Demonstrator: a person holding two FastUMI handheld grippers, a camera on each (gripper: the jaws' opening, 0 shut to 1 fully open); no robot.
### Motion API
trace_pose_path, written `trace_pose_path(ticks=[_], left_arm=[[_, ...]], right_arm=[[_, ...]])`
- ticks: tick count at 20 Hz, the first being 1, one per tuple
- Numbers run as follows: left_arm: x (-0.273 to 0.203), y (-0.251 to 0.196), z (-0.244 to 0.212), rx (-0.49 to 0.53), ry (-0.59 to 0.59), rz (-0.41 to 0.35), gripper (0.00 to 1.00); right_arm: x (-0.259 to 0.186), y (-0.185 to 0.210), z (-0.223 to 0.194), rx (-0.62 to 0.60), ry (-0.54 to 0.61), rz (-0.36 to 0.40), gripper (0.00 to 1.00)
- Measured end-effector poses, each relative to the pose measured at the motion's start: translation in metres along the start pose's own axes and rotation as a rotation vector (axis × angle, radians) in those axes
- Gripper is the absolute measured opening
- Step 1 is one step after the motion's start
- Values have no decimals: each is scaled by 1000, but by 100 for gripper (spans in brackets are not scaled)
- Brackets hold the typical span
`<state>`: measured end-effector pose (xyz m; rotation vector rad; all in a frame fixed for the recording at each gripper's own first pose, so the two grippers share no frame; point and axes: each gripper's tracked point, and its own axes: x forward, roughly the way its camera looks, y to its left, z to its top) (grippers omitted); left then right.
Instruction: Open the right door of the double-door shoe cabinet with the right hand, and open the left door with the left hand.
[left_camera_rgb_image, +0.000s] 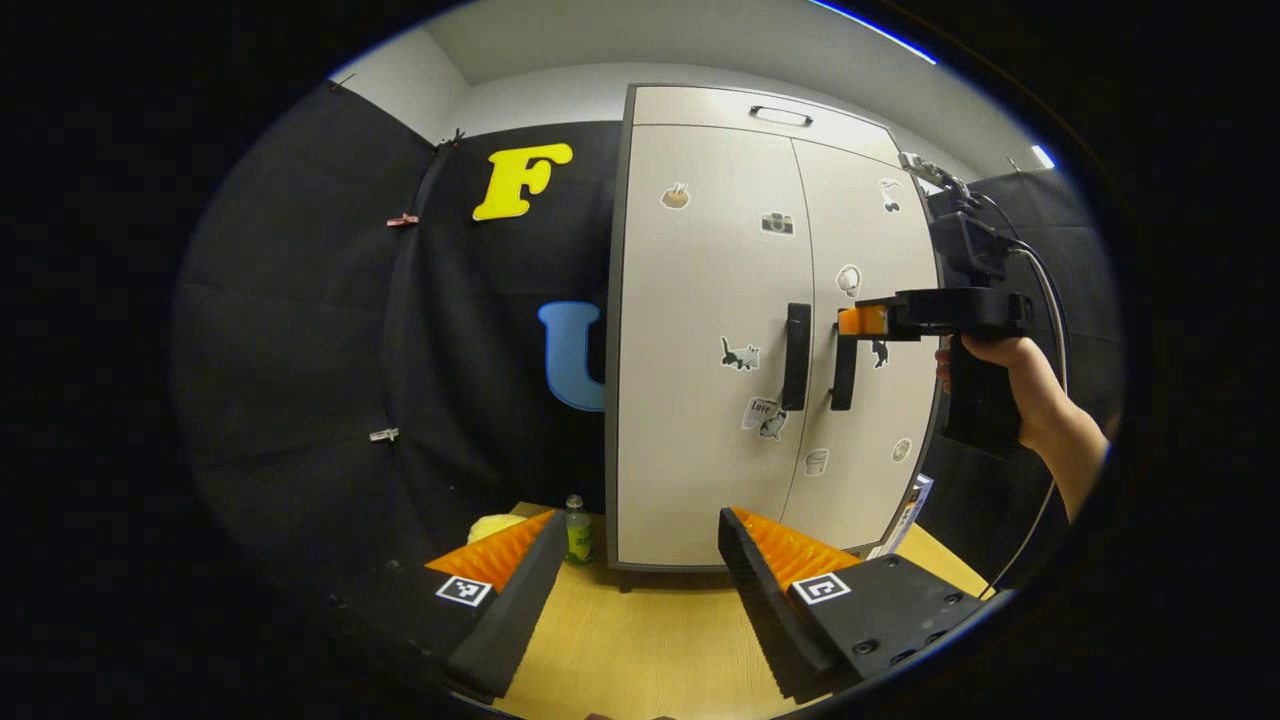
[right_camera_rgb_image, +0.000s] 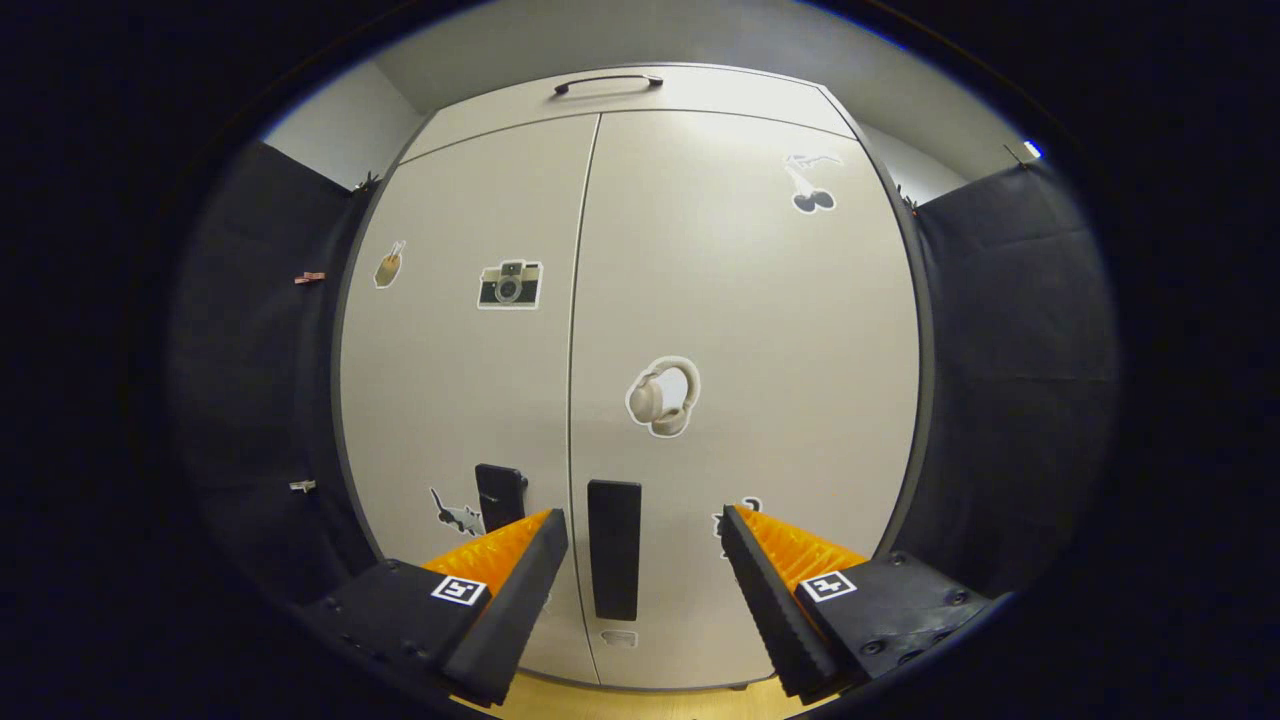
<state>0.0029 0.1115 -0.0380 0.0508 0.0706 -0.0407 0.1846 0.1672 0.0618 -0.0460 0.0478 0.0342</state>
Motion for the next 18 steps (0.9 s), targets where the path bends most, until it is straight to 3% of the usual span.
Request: trace_pose_path(ticks=[6, 10, 11, 14, 15, 18], left_arm=[[1, 22, -7, 2, 3, 5, 94], [-3, 23, -11, 13, 0, -27, 93], [-5, 24, -12, 16, -2, -34, 93], [-10, 25, -13, 44, -17, -60, 94], [-11, 27, -14, 58, -23, -64, 94], [-14, 31, -16, 78, -27, -62, 93]], right_arm=[[25, 5, -22, 24, 63, -20, 94], [31, 8, -34, 70, 114, -31, 74], [32, 7, -37, 74, 131, -37, 54], [38, 10, -41, 85, 139, -23, 49], [32, 11, -42, 71, 143, -24, 36], [32, 12, -40, 62, 128, -26, 36]])
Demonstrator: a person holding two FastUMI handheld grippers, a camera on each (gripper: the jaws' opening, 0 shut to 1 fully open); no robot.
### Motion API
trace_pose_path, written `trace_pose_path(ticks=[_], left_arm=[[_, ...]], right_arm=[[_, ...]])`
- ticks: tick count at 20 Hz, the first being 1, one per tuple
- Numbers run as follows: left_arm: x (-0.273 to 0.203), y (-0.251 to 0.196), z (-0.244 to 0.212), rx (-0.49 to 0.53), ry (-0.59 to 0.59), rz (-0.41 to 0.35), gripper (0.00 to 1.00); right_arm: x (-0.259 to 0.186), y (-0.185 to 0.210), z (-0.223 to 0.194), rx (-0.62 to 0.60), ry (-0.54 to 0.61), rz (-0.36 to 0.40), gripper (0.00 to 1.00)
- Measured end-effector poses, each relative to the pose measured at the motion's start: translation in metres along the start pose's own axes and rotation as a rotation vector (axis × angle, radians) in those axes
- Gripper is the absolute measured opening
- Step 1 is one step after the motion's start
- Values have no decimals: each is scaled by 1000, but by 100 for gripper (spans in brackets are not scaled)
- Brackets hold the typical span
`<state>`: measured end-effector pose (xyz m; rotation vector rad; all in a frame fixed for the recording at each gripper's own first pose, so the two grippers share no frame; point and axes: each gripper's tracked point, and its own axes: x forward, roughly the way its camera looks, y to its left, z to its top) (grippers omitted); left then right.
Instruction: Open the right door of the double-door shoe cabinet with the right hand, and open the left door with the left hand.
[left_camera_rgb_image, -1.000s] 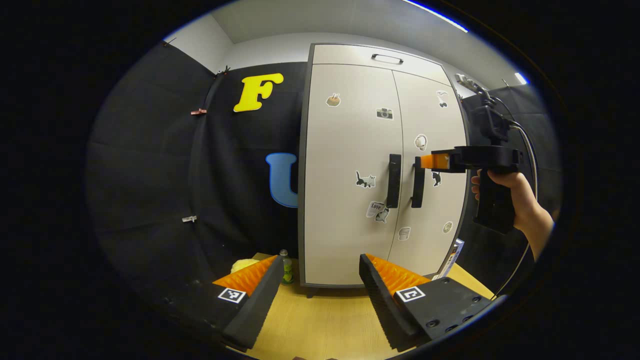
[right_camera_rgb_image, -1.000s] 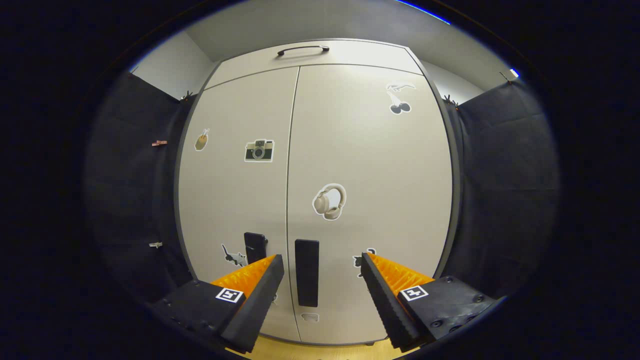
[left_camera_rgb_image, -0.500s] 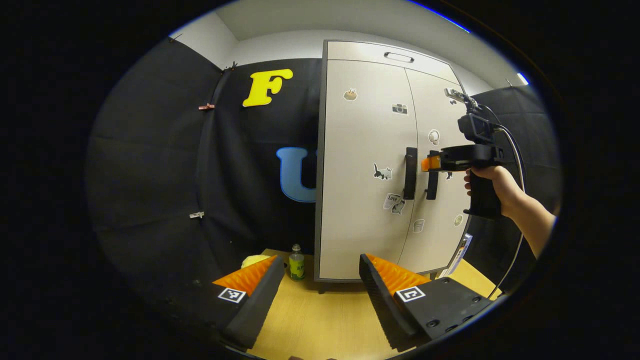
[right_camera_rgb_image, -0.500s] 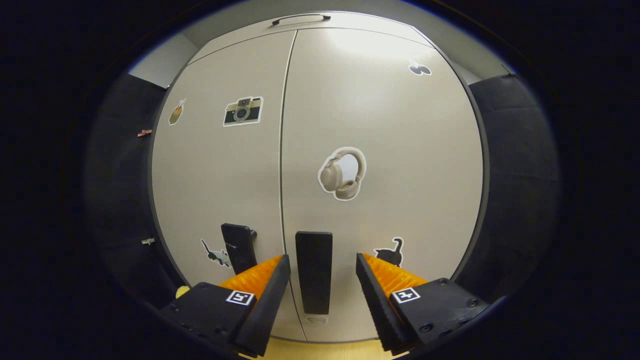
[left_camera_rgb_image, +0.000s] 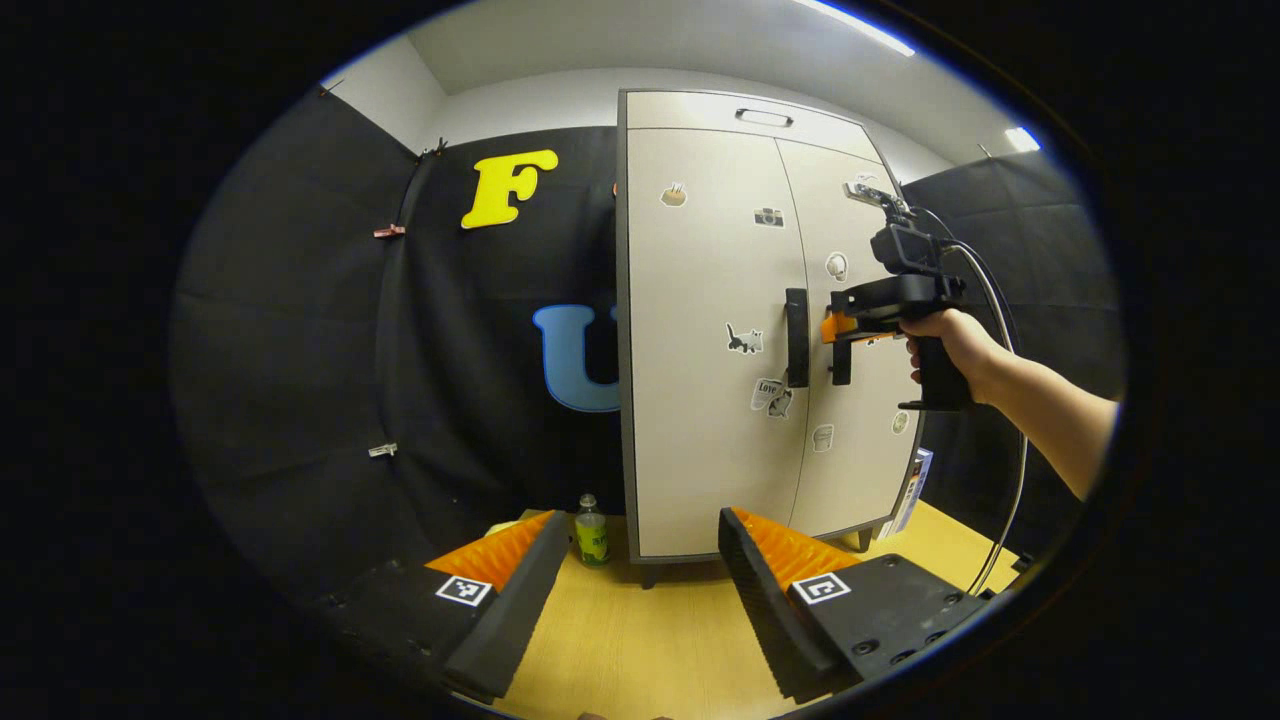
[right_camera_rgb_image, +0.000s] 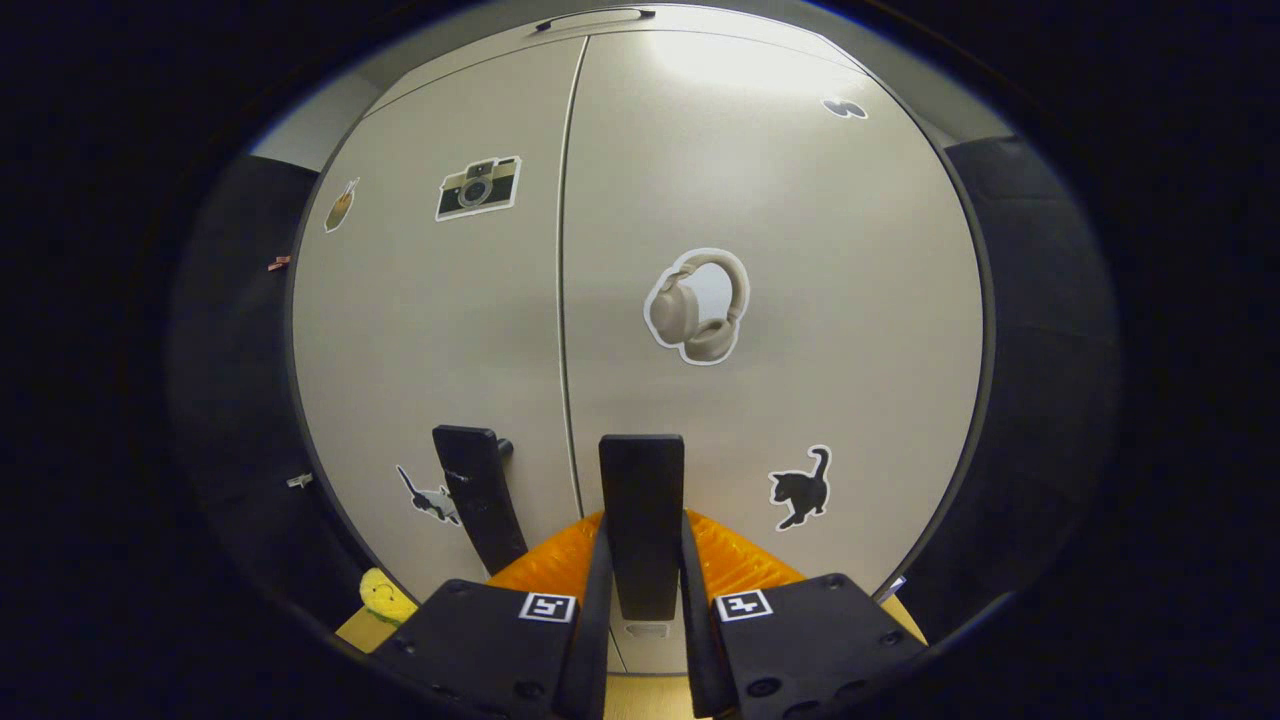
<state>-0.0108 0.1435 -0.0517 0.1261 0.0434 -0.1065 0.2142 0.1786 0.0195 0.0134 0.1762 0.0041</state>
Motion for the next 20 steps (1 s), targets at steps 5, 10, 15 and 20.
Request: trace_pose_path(ticks=[5, 10, 15, 20], left_arm=[[-7, -6, 4, 3, -16, -37, 94], [-3, -15, 1, -20, -6, -78, 93], [6, -26, 4, -24, -12, -114, 94], [16, -37, 9, -46, -13, -147, 93]], right_arm=[[0, 0, 0, -17, 6, 3, 20], [-8, -1, -3, -31, 18, 24, 10], [-25, -5, 0, -5, -3, 39, 10], [-46, -17, 2, -24, -44, 39, 10]])
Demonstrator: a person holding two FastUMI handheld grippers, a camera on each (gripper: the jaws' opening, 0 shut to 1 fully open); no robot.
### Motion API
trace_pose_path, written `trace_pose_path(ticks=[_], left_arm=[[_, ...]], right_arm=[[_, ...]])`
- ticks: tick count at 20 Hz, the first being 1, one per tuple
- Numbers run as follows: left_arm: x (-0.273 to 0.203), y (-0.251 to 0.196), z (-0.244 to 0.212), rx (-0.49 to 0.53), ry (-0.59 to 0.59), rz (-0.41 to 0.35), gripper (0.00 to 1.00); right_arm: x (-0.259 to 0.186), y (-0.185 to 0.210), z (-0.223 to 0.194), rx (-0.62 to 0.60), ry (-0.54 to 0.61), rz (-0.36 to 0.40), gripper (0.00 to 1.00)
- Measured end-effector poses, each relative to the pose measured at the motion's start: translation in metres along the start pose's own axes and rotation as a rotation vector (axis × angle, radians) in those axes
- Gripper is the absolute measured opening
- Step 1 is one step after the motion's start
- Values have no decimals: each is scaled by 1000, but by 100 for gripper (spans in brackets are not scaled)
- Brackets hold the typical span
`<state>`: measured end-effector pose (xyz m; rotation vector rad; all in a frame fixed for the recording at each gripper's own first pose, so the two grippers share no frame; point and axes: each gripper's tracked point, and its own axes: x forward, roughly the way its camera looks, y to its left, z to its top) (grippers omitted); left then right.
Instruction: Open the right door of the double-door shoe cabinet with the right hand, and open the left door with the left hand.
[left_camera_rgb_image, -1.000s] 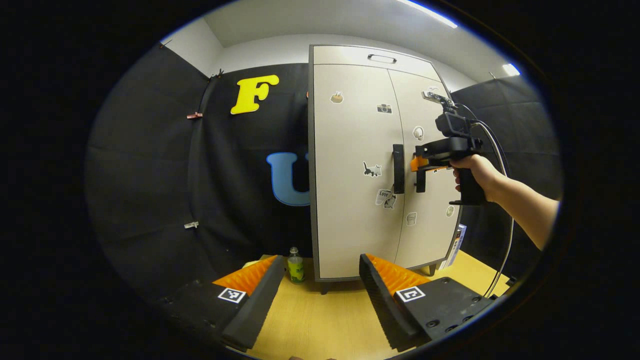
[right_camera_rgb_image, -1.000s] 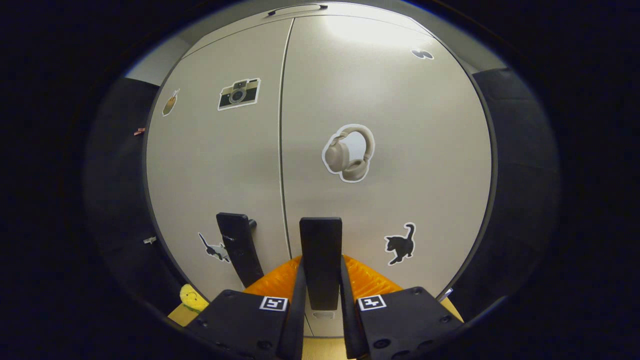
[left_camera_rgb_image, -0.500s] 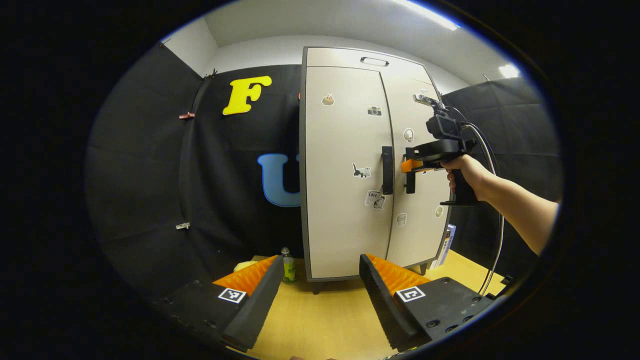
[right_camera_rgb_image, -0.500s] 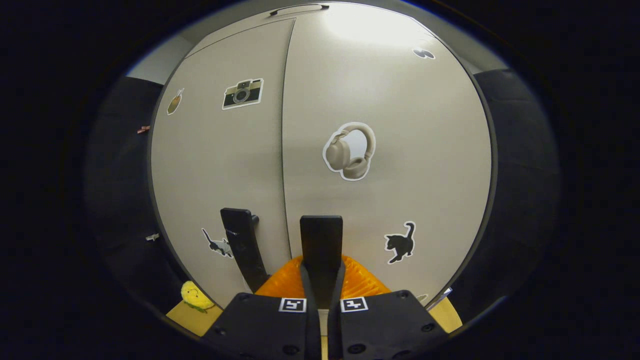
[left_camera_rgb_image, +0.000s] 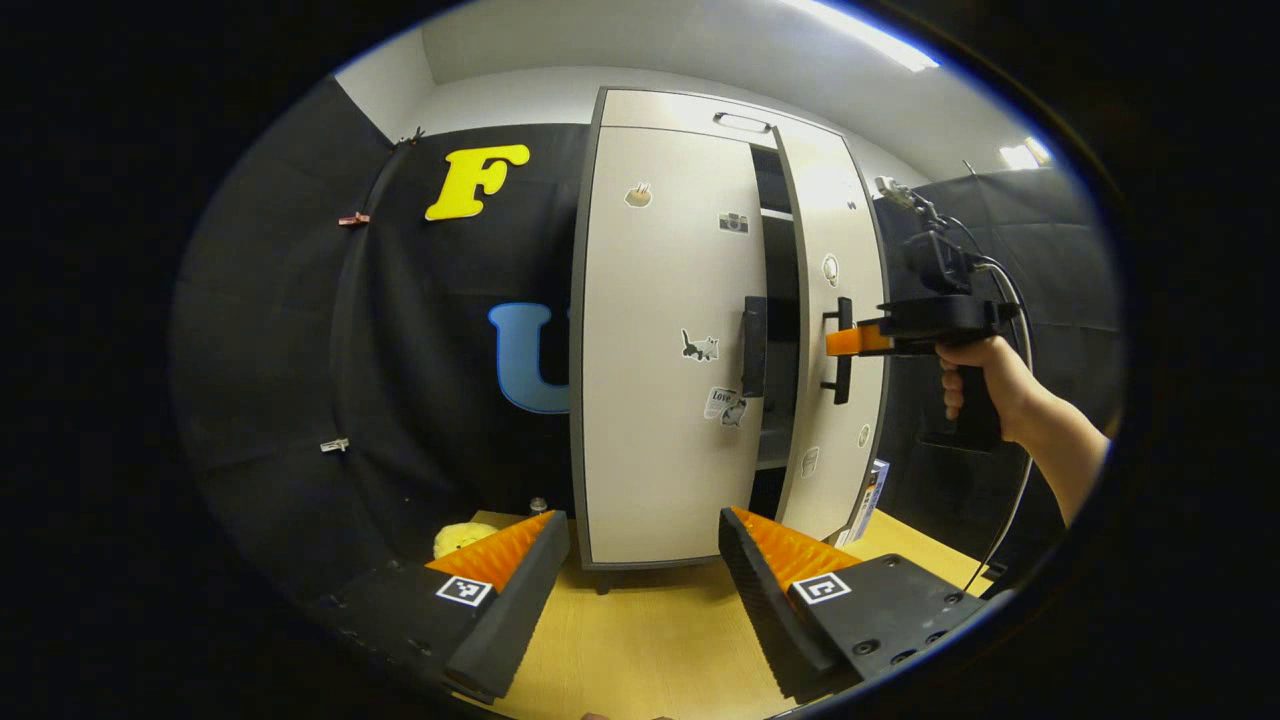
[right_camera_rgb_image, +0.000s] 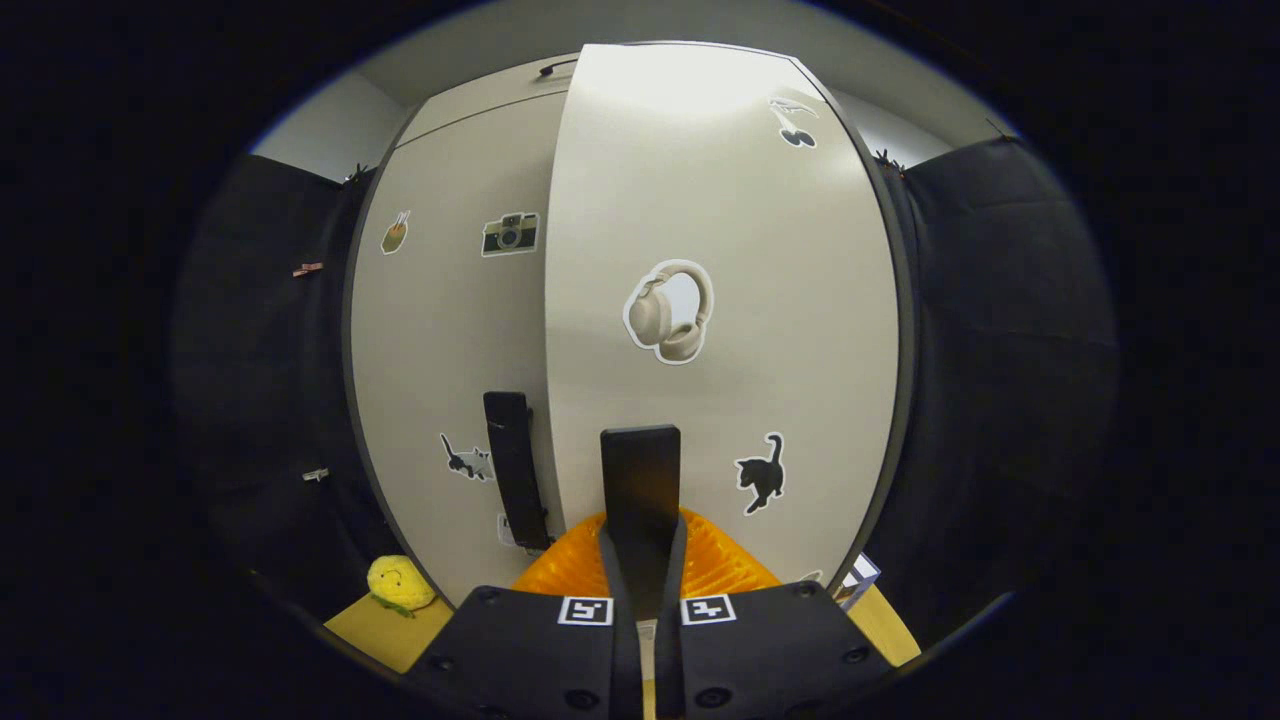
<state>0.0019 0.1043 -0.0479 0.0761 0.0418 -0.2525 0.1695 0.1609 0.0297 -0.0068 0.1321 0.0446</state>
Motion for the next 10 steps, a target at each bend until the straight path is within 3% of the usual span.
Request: trace_pose_path(ticks=[10], left_arm=[[13, -24, 10, 9, -11, -47, 94]], right_arm=[[-35, -33, 0, -33, -4, -60, 9]])
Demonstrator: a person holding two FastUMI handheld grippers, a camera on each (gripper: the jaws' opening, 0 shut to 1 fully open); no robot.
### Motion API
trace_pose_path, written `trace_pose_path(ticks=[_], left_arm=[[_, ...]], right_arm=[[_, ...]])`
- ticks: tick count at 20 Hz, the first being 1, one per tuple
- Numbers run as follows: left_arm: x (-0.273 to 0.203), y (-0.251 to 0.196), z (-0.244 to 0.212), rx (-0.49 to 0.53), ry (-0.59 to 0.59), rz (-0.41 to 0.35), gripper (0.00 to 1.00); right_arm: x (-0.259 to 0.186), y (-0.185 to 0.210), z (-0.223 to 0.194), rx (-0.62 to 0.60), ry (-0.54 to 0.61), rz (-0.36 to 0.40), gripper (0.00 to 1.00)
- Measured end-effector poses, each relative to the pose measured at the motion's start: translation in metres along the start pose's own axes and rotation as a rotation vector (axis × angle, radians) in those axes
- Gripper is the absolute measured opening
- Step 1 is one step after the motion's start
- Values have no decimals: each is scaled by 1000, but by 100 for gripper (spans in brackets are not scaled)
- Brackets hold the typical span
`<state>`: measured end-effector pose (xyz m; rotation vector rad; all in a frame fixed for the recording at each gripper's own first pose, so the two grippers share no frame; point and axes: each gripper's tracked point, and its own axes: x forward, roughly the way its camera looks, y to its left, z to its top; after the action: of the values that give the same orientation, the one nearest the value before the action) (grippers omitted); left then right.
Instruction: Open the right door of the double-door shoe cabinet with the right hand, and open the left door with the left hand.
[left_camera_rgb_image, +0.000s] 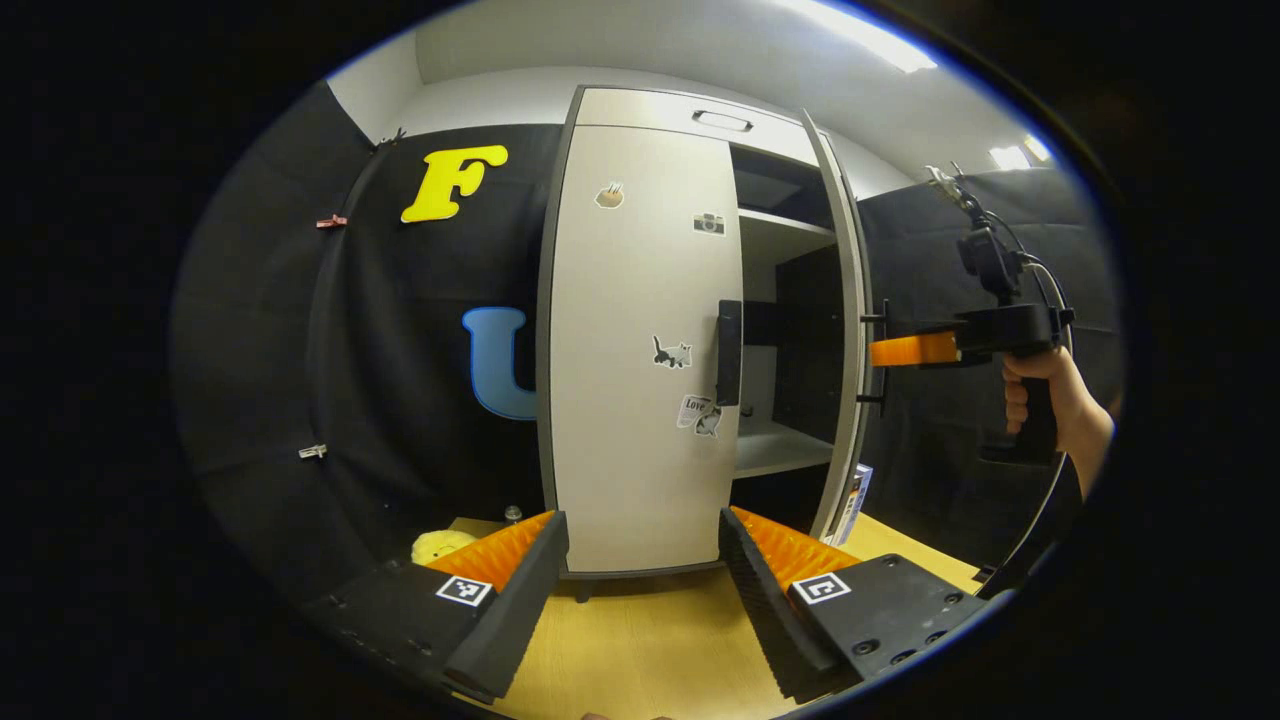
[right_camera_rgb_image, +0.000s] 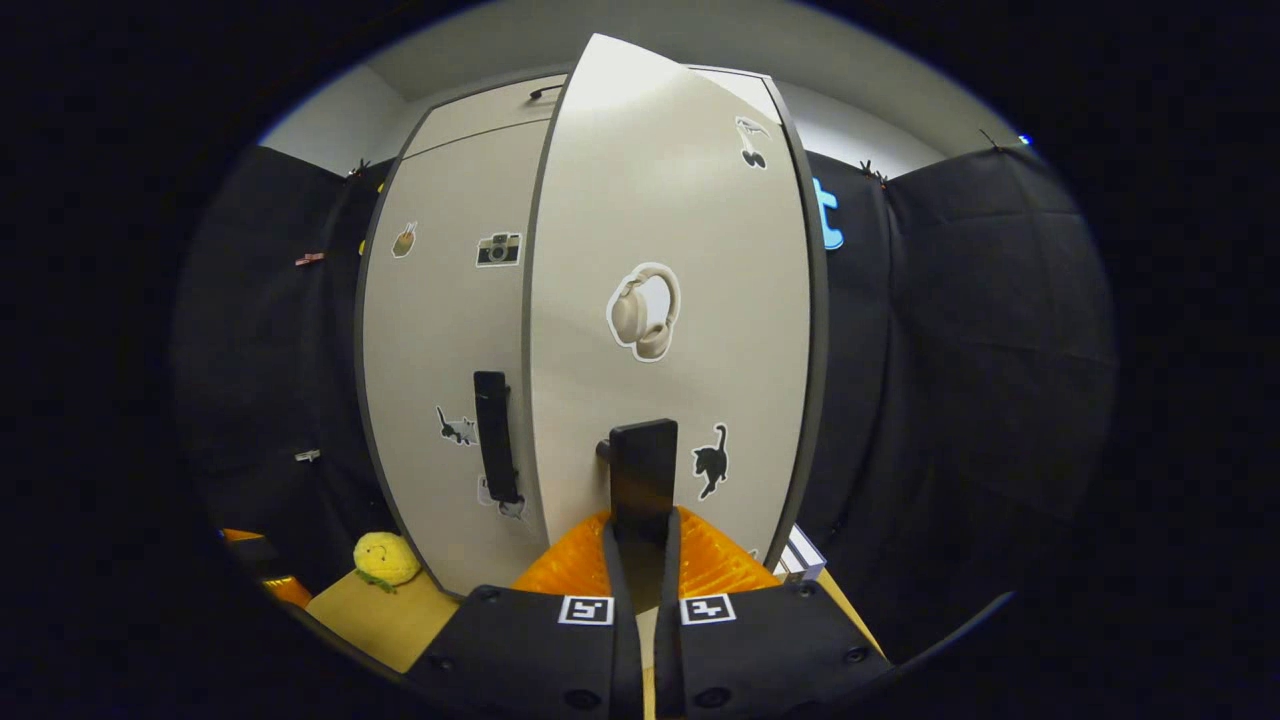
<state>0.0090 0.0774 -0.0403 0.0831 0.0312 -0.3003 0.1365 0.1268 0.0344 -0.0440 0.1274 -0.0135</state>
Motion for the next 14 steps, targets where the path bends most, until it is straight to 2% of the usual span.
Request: trace_pose_path(ticks=[7, 14], left_arm=[[15, -15, 7, 5, 5, -24, 93], [46, -46, 14, 7, 15, -10, 93]], right_arm=[[-23, -43, -2, -30, 11, -113, 8], [-37, -67, -7, -37, 45, -92, 7]])
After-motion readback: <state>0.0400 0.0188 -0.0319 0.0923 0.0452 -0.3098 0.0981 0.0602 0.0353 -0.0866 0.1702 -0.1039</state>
